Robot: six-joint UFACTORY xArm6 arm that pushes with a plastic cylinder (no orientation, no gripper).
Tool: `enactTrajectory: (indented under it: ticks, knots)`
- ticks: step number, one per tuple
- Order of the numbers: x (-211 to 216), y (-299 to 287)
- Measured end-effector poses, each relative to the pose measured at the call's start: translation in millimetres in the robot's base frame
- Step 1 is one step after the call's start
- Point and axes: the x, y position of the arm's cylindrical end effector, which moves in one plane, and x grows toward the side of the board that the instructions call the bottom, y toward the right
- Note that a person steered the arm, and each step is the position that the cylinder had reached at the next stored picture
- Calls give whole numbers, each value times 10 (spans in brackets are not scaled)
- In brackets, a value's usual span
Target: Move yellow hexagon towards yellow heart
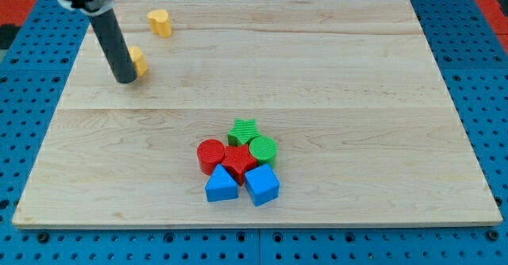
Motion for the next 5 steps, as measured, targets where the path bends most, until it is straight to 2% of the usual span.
enactTrajectory:
  ticks: [4, 5]
  knots:
    - [-963, 363]
    - [-1016, 437]
